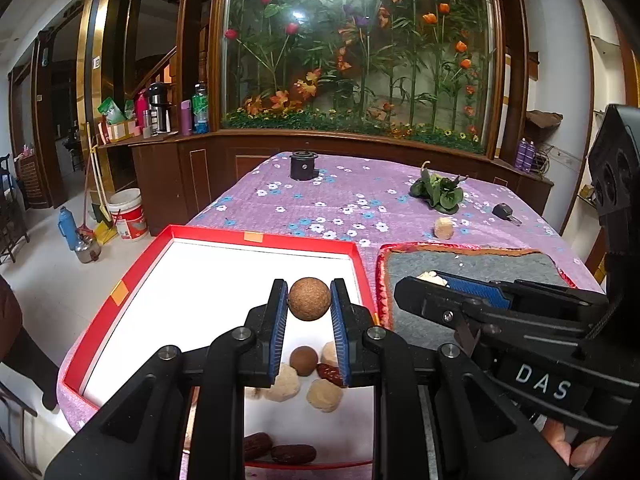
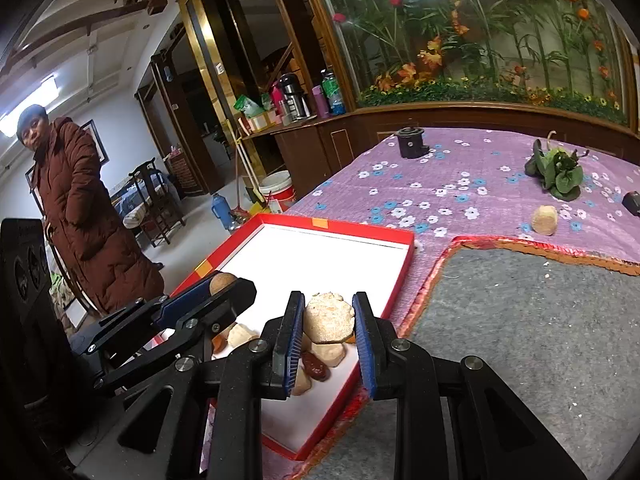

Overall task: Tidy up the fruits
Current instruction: 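Carry the ball and the pastry into the white tray and release both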

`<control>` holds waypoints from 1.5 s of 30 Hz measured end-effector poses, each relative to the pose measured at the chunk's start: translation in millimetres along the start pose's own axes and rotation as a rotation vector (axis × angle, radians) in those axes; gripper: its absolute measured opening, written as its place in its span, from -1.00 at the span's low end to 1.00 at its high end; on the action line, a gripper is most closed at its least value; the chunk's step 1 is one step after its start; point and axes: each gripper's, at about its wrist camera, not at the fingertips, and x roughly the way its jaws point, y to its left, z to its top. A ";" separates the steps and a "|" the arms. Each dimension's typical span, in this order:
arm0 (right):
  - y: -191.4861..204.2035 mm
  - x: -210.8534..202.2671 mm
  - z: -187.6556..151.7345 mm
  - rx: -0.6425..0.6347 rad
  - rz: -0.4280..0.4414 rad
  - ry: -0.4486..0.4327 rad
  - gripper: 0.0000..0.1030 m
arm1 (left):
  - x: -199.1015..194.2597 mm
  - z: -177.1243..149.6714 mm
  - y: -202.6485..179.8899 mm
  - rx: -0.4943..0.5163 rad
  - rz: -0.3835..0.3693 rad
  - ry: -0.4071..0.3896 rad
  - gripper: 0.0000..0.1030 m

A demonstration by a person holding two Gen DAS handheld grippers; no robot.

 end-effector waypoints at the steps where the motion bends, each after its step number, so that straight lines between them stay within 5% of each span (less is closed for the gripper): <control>1: 1.2 1.3 -0.2 0.000 0.003 0.003 -0.52 | 1.1 0.4 2.0 -0.005 0.000 0.003 -0.63; 45: 15.8 44.6 -5.4 0.028 0.034 0.068 -0.53 | 18.8 -13.3 48.6 -0.056 0.057 0.059 -0.63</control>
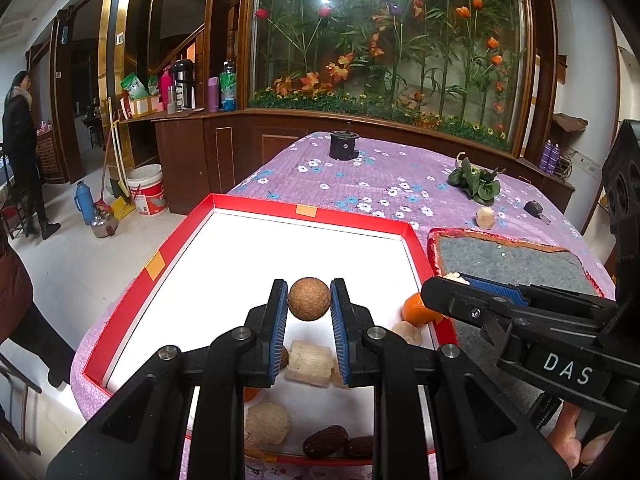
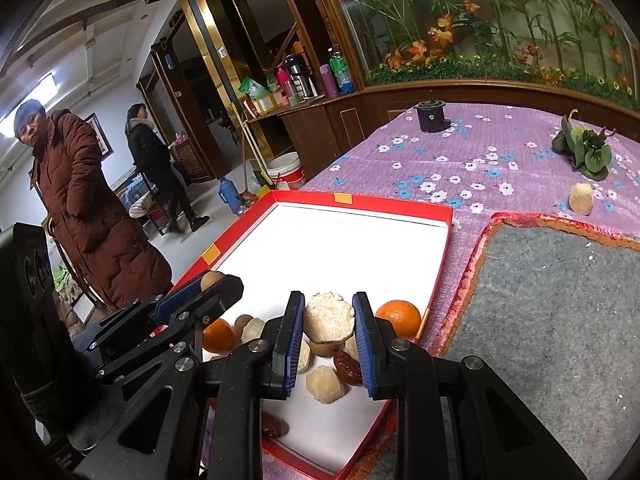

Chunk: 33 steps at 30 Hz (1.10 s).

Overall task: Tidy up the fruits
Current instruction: 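Carry the ball and the pastry into the white tray and release both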

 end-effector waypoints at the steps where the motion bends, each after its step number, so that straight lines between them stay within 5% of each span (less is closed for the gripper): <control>1: -0.1 1.3 0.1 0.001 0.001 0.002 -0.53 | 1.1 -0.1 0.6 0.000 0.003 0.002 -0.63; 33: -1.5 37.4 3.5 0.021 0.003 0.061 -0.53 | 32.6 -4.4 17.7 -0.021 0.008 0.062 -0.63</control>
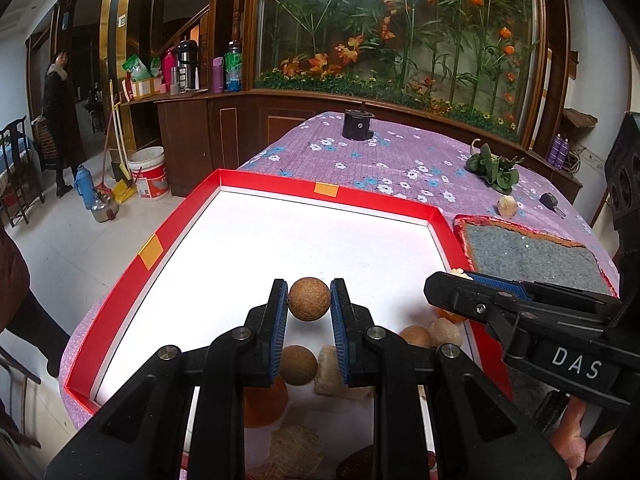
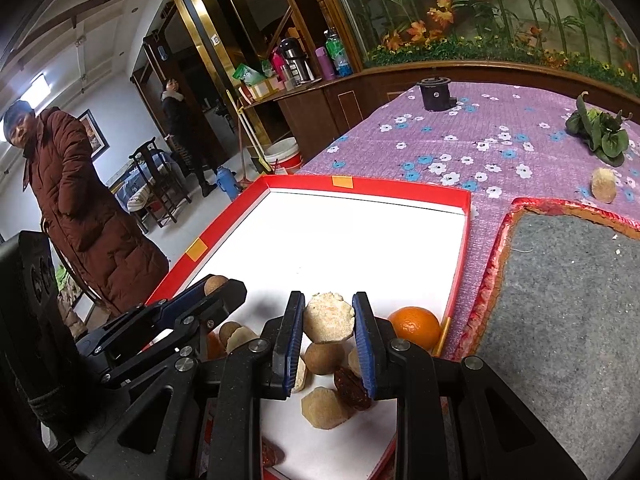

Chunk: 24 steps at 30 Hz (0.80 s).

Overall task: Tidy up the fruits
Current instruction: 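Carry the ball and the pastry into the white tray and release both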

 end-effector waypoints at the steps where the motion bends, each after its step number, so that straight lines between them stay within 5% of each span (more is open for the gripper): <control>1: -0.3 1.6 0.4 0.000 -0.001 0.001 -0.53 | 1.9 0.3 1.6 -0.001 -0.001 0.003 -0.63; 15: -8.9 21.3 -0.2 0.031 -0.005 0.052 -0.45 | 20.6 -5.7 5.7 -0.016 0.011 0.052 -0.63; 17: -10.1 20.8 0.2 0.034 -0.004 0.050 -0.42 | 20.6 -5.7 4.5 -0.010 0.016 0.057 -0.54; 21: -11.0 14.6 0.4 0.040 -0.004 0.039 -0.31 | 16.3 -5.4 -0.1 -0.020 0.024 0.050 0.14; 24: -13.0 4.5 0.8 0.047 0.000 0.019 -0.24 | 10.1 -3.2 -4.4 -0.018 0.023 0.036 0.18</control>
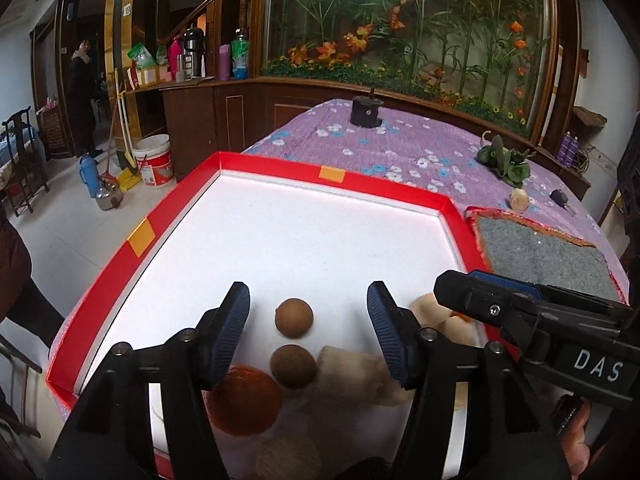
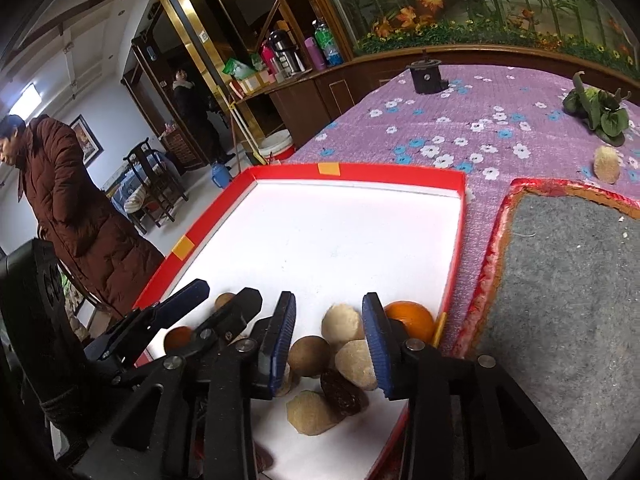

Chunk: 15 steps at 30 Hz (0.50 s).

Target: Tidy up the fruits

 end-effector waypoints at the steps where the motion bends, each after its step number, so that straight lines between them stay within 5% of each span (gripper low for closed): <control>1: -0.6 -4.2 0.0 0.000 -0.003 -0.008 -0.23 | -3.4 1.2 -2.1 -0.001 0.000 -0.003 0.21; 15: -7.1 -90.4 1.7 -0.020 -0.020 -0.177 0.11 | -71.0 16.7 -28.7 -0.029 0.076 -0.161 0.61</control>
